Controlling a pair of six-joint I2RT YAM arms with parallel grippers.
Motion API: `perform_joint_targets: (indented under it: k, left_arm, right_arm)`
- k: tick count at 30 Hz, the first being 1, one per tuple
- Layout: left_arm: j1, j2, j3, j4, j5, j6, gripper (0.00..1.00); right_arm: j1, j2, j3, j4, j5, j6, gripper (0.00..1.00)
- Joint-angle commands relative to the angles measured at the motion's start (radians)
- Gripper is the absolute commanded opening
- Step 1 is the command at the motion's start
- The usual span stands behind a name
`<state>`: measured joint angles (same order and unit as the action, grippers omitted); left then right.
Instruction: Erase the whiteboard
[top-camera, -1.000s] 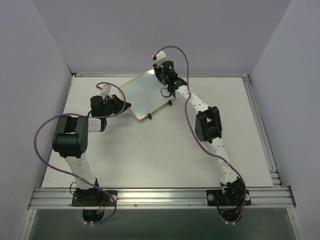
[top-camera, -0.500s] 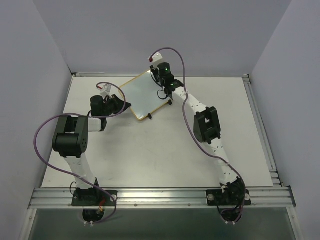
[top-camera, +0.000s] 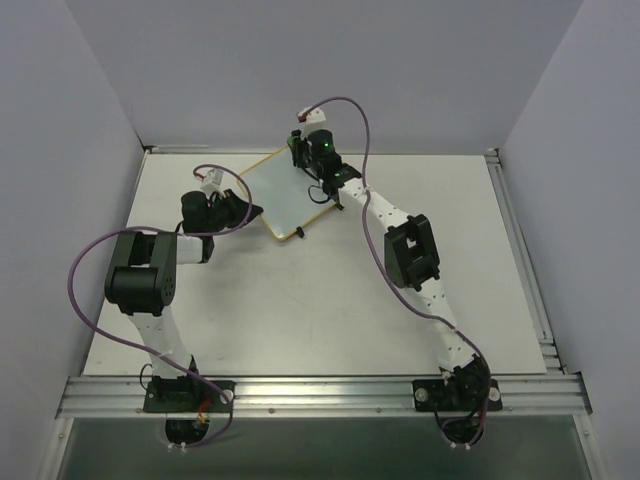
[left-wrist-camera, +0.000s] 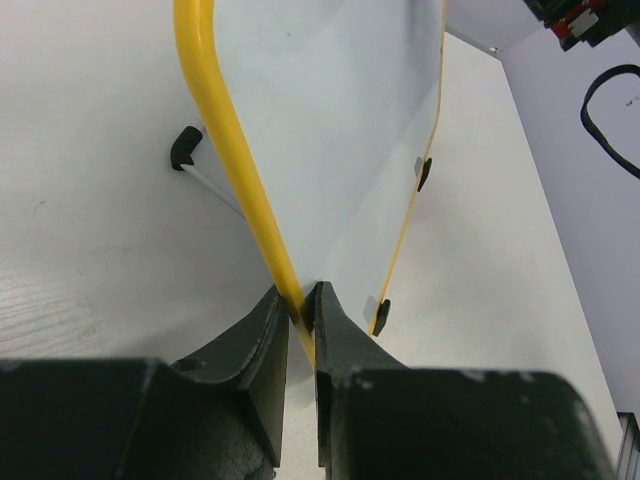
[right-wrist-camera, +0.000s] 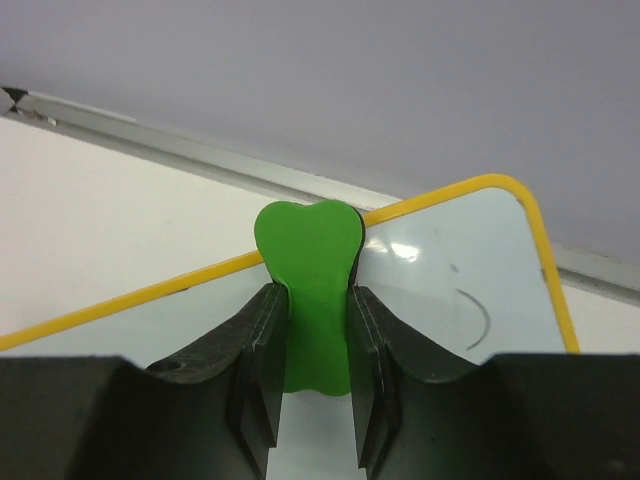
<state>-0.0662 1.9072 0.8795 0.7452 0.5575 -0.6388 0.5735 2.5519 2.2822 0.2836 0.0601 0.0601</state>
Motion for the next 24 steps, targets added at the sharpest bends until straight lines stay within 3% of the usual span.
perform_joint_targets:
  k: [1, 10, 13, 17, 24]
  left_arm:
    - [-0.029, 0.006, 0.006, -0.052, -0.005, 0.080, 0.07]
    - [-0.027, 0.009, 0.009, -0.055, -0.005, 0.082, 0.07]
    - [-0.029, 0.007, 0.009, -0.056, -0.007, 0.080, 0.07]
    - [-0.029, 0.007, 0.006, -0.052, -0.005, 0.079, 0.07]
    - [-0.027, 0.007, 0.006, -0.050, -0.005, 0.079, 0.07]
  right_arm:
    - [-0.113, 0.022, -0.036, 0.019, -0.083, 0.210, 0.02]
    - [-0.193, 0.022, -0.010, -0.136, -0.123, 0.299, 0.01]
    - [-0.192, -0.033, -0.099, -0.164, -0.111, 0.284, 0.01]
    - [-0.179, -0.169, -0.338, -0.094, -0.085, 0.264, 0.00]
    - [-0.109, -0.199, -0.354, -0.072, 0.046, 0.193, 0.00]
